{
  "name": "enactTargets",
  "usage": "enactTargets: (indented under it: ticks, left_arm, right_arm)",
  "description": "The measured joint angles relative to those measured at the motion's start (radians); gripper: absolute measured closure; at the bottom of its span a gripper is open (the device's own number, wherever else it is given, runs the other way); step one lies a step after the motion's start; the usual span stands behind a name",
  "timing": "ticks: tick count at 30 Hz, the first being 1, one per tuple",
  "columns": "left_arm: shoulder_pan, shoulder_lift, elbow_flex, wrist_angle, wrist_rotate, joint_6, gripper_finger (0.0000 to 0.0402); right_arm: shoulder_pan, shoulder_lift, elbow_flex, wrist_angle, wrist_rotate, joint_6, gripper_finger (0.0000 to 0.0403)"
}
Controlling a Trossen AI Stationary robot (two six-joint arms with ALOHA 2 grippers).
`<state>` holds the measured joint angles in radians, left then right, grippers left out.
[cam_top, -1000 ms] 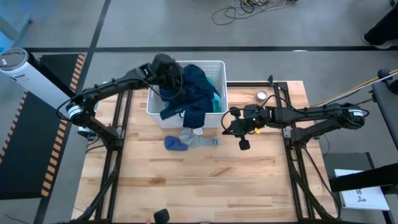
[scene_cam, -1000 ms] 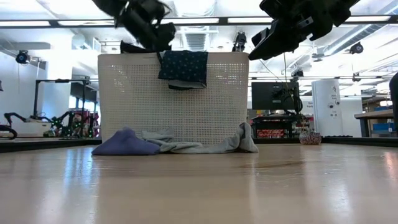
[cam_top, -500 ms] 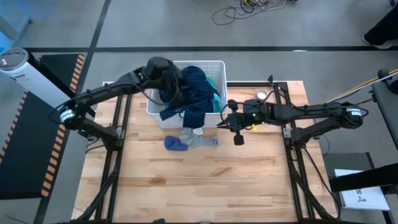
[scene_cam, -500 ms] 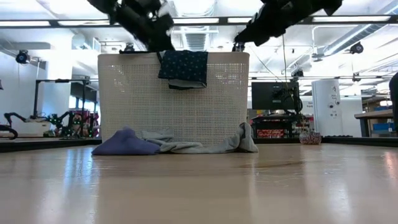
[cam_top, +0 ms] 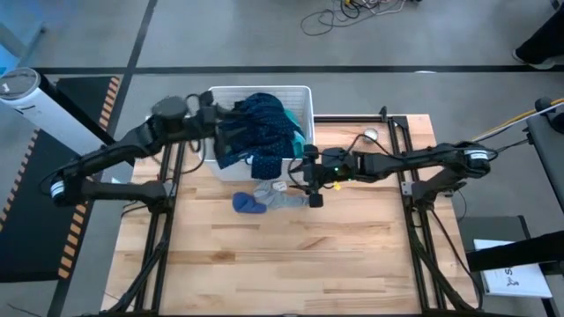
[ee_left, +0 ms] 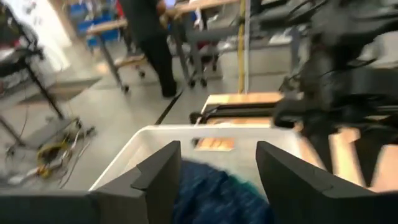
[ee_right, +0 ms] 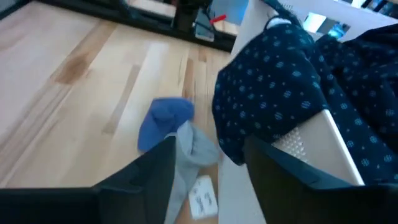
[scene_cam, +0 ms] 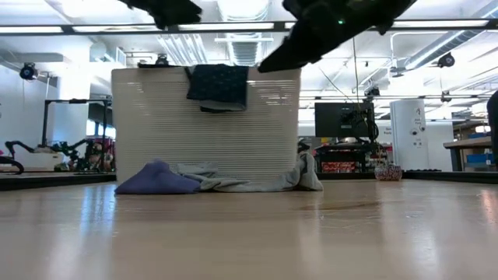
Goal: Sort clothes
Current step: Put the dark blue polo shirt into the white laundry bin
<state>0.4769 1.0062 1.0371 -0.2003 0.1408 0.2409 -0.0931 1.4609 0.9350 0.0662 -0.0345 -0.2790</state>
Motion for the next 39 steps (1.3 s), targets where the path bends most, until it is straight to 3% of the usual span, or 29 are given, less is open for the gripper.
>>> enactTargets:
  ticks: [9,14,18,23,30,39]
  left_arm:
    - [-0.08,-0.243,-0.206,0.146,-0.001,-0.032,0.0241]
    - [-0.109,-0.343,-0.25,0.137,-0.001,-0.031,0.0261]
    - [-0.136,-0.402,-0.278,0.132,-0.001,-0.018,0.0281]
    - [-0.166,-0.461,-0.314,0.134,0.0,-0.004,0.032]
    - [-0.201,-0.564,-0.387,0.141,0.0,0.011,0.0393]
    - [-0.24,-0.669,-0.542,0.267,0.008,-0.022,0.0401]
  right_arm:
    - [0.023,0.104,0.128,-0.053,0.019,0.031,0.0195]
    - [0.071,0.099,0.205,-0.23,0.204,-0.023,0.0204]
    - [0.073,0.107,0.281,-0.25,0.216,-0.027,0.0208]
    - [0.079,0.163,0.29,-0.262,0.233,-0.09,0.0208]
    - [0.129,0.223,0.299,-0.235,0.461,-0.294,0.0208]
    - [0.147,0.297,0.299,-0.165,0.508,-0.328,0.0209]
